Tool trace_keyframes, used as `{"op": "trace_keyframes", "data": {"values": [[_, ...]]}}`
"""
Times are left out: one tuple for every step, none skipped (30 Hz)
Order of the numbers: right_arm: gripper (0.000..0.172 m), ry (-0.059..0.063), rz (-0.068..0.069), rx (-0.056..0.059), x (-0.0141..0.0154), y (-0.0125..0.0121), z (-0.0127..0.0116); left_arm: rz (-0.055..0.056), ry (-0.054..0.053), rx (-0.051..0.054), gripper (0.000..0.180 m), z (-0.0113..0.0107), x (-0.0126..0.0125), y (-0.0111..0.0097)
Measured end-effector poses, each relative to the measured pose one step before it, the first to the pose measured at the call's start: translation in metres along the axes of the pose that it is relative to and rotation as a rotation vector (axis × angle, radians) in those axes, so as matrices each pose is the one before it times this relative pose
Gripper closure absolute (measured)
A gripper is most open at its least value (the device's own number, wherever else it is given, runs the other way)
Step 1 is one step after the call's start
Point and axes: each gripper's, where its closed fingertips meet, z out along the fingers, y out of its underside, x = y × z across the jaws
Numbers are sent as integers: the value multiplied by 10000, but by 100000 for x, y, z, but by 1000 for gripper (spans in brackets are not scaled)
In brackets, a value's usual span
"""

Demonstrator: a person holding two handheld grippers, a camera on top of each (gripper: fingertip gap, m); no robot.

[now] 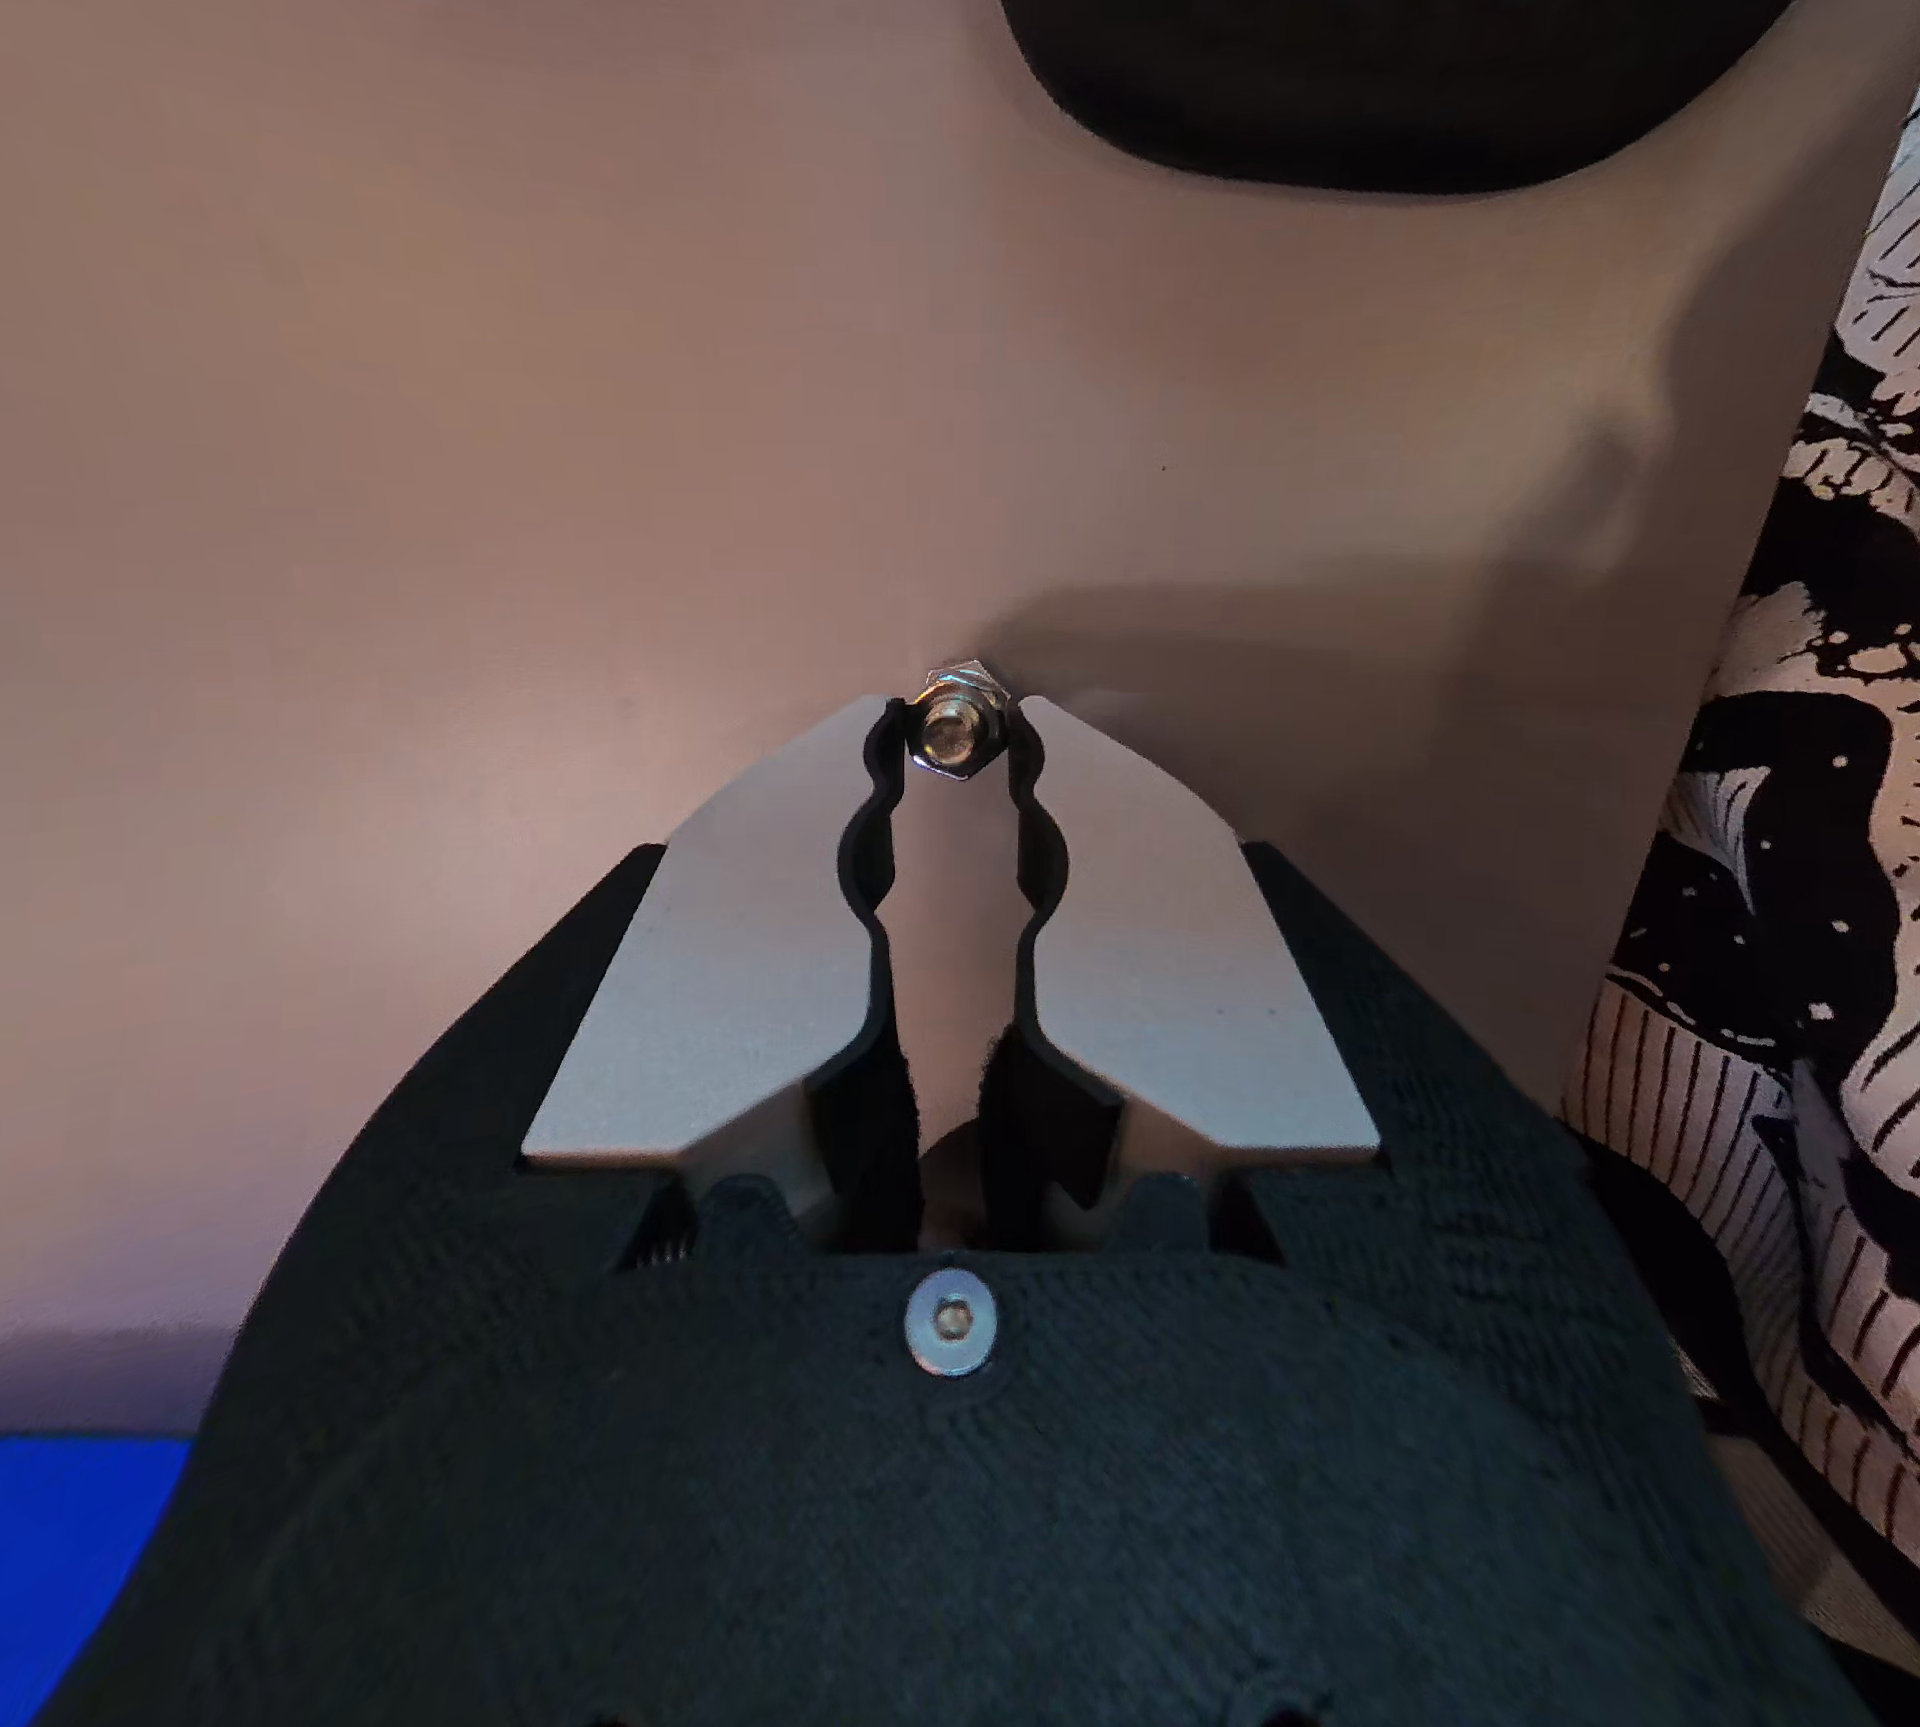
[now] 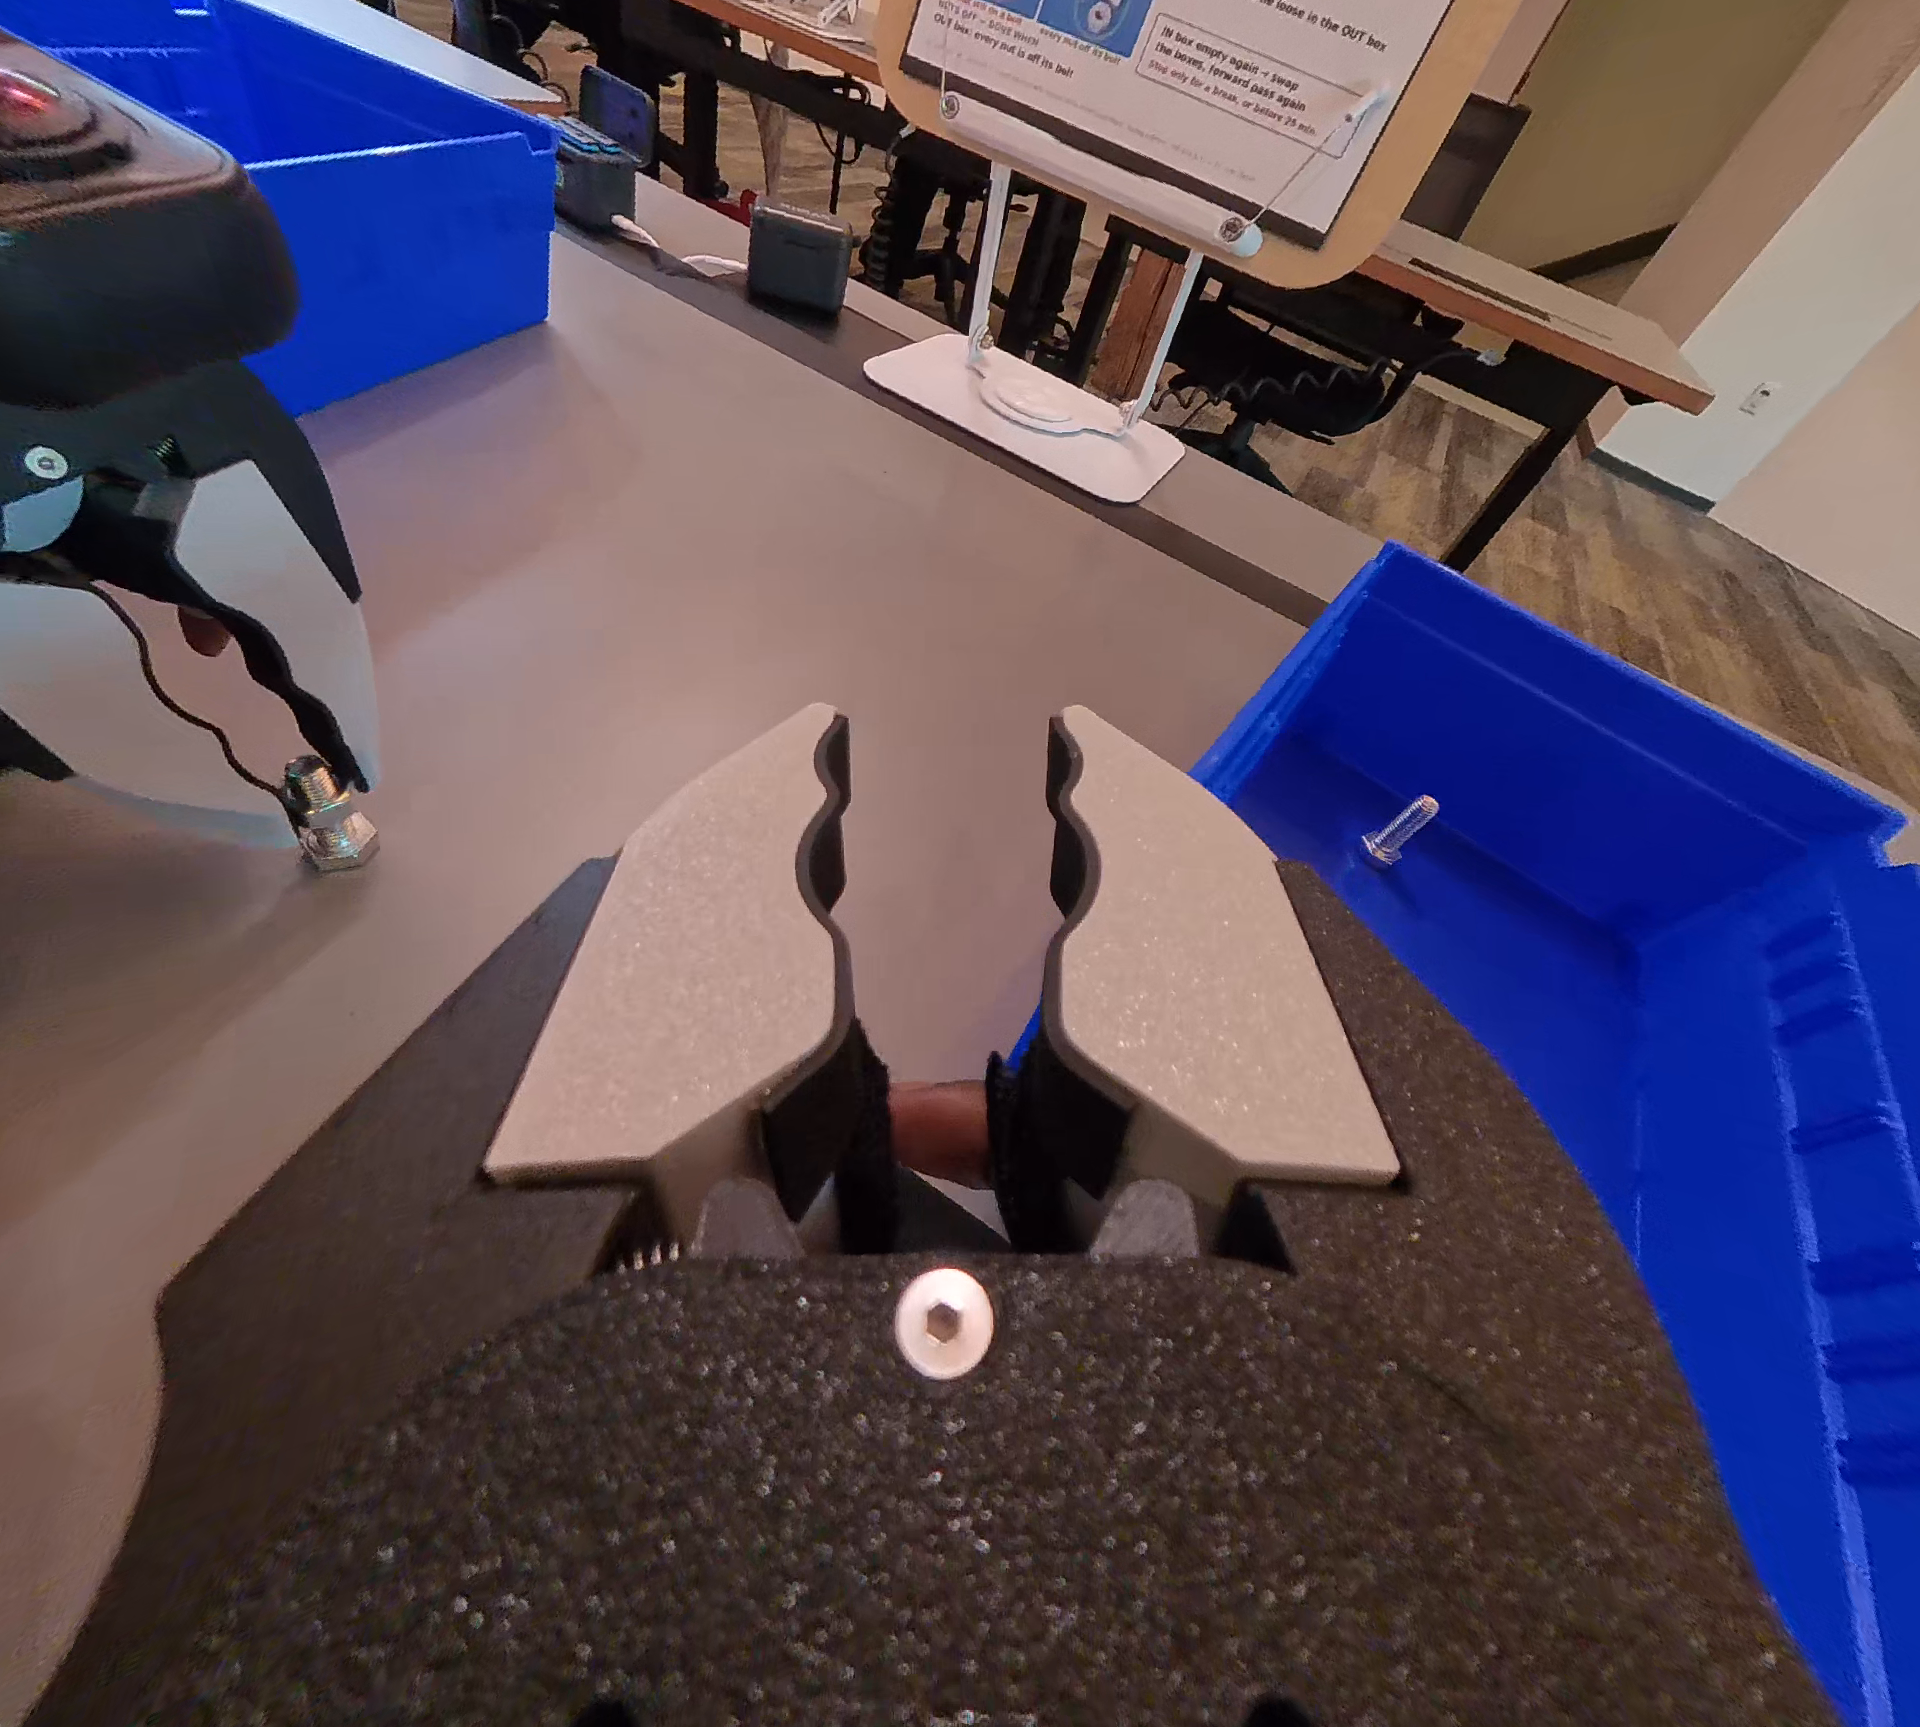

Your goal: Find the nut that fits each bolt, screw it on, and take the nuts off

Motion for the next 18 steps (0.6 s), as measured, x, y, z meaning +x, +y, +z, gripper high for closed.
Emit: {"op": "trace_keyframes", "data": {"values": [[135,-11,-9,-13,-31,6,16,-14,-1,67,162,4,24,-90],[135,-5,-10,-16,-24,6,24,0,5,12,162,5,42,-15],[135,-12,-5,-16,-28,18,28,12,-22,13,162,3,20,-17],[135,-23,5,-8,-59,-6,39,7,-16,14,162,-1,20,-2],[135,-41,15,10,-96,-41,48,3,-19,35,160,-23,9,-12],[135,-67,22,31,-162,-87,65,-36,-60,120,153,-106,-80,-96],[135,-94,33,43,-226,-109,80,-113,-97,276,150,-253,-175,-257],[135,-135,51,46,-292,-130,110,-199,-85,512,147,-450,-211,-466],[135,-192,62,45,-409,-120,128,-311,-43,724,144,-636,-218,-627],[135,-242,68,36,-480,-104,154,-352,-42,907,139,-798,-247,-780],[135,-293,78,32,-577,-97,213,-357,-79,1043,134,-949,-301,-842],[135,-373,85,44,-717,-100,275,-390,-78,1139,131,-1067,-321,-894],[134,-465,95,48,-861,-84,355,-320,-95,1293,128,-1140,-288,-1071],[134,-545,114,40,-1002,-67,438,-258,-297,1502,126,-1270,-430,-1343],[134,-600,125,6,-1082,8,553,-293,-486,1590,125,-1376,-560,-1503],[134,-630,116,-55,-1125,116,647,-299,-509,1464,124,-1373,-516,-1457],[135,-631,89,-130,-1137,240,756,-231,-444,1236,124,-1294,-426,-1283],[136,-604,41,-234,-1089,413,852,-202,-492,983,125,-1163,-530,-1039]]}}
